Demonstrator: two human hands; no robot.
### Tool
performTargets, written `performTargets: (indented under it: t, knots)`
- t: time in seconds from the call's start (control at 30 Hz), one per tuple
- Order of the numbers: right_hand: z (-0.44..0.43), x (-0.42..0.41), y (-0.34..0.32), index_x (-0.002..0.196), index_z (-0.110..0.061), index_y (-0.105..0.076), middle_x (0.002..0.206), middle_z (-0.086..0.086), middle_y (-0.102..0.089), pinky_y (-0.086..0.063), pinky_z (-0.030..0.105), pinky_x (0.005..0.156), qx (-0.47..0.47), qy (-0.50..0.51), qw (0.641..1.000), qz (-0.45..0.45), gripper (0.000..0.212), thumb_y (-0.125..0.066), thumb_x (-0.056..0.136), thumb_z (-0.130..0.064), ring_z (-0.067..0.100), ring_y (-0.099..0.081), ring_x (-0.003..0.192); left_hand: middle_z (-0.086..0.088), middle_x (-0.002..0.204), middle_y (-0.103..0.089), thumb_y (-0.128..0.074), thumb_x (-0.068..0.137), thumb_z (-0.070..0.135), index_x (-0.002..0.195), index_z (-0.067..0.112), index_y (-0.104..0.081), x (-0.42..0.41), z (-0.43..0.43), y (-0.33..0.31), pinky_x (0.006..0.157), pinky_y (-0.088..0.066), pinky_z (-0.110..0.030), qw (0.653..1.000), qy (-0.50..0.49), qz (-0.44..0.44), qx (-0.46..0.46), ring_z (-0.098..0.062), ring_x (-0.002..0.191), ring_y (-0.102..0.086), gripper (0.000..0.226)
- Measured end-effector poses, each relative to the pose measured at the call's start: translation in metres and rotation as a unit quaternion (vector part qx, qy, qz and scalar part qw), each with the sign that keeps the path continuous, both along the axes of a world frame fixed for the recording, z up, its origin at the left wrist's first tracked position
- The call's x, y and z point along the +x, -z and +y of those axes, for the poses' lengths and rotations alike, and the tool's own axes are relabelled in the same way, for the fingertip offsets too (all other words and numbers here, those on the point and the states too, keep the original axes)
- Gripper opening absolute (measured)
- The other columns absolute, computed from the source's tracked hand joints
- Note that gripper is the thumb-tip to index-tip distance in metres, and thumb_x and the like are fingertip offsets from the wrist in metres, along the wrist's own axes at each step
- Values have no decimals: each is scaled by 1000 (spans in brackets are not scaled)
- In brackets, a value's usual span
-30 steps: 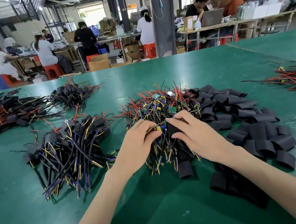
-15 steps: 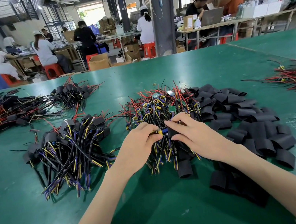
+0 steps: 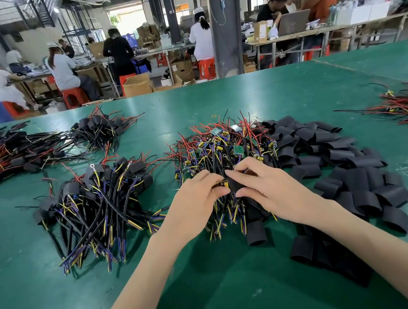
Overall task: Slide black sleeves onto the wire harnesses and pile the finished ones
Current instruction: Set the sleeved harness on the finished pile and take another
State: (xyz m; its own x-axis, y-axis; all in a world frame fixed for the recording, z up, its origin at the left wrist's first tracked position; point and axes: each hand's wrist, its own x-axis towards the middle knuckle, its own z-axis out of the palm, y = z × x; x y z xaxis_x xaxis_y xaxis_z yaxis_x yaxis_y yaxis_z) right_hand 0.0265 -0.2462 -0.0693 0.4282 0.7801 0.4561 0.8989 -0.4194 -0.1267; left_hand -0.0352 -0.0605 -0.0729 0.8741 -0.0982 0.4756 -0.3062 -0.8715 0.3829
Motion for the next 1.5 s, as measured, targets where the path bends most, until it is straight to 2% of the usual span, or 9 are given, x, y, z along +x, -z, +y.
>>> performTargets:
  t: [0.27,0.43,0.6,0.77,1.03,1.17,1.27,1.4,1.5]
  knots:
    - [0,3,-1,130,-3,-54,113,12,-53,-52,45,66,22,15,999,-20,41,-57,93,-20,31,-58,79,14,83,-64,-67,87,20,94,22,-59,2,2,1,74,-42,-14,990,-16,29,-135,-3,78,-58,11]
    - [-1,3,-2,127,1,-55,111,16,-54,-53,46,70,39,0,999,-19,41,-57,91,-18,34,-59,84,-1,72,-64,-64,89,11,81,14,-63,3,5,-1,65,-39,-21,991,-17,18,-135,-13,66,-52,8]
    - [-1,9,2,131,1,-51,115,13,-52,-51,44,74,42,-18,999,0,41,-57,92,-13,29,-59,81,9,73,-58,-63,89,9,84,14,-65,2,5,-2,64,-34,-11,995,10,-11,-100,-3,69,-48,7]
    - [-1,14,5,129,0,-54,113,12,-53,-44,36,84,48,-32,998,38,41,-58,91,-14,27,-56,94,13,76,-57,-63,89,10,86,13,-67,2,6,-3,67,-34,-9,996,17,-31,-82,-3,73,-50,5]
    - [1,9,7,126,-2,-57,109,12,-56,-53,46,70,79,-27,996,-7,42,-58,89,-21,30,-59,83,11,71,-60,-64,89,13,81,15,-67,-1,3,-3,66,-38,-17,989,14,-11,-145,-4,68,-50,9]
    - [3,8,7,123,-1,-60,106,13,-58,-53,43,69,105,-23,994,-23,41,-67,85,-16,29,-60,84,-4,68,-61,-63,90,14,80,11,-67,-1,1,-5,61,-36,-24,982,8,15,-188,-8,61,-45,11]
    - [5,7,6,118,-1,-64,103,10,-62,-49,38,77,156,-13,988,3,42,-72,80,-16,25,-60,86,-14,66,-55,-63,89,14,78,10,-66,-2,-1,-6,56,-30,-20,977,3,27,-211,-6,58,-36,12]
    - [6,8,3,107,-4,-70,99,6,-65,-46,28,86,221,-16,972,74,39,-80,71,-15,20,-61,90,0,57,-40,-62,89,11,76,7,-65,-5,-3,-9,50,-24,-17,968,-3,38,-247,-5,51,-28,14]
    - [4,9,2,97,-13,-68,94,-3,-67,-49,28,85,270,-21,942,197,33,-83,68,-11,15,-63,86,0,59,-39,-62,89,10,77,7,-65,-6,-3,-12,49,-22,-17,965,-8,41,-259,-6,52,-27,13]
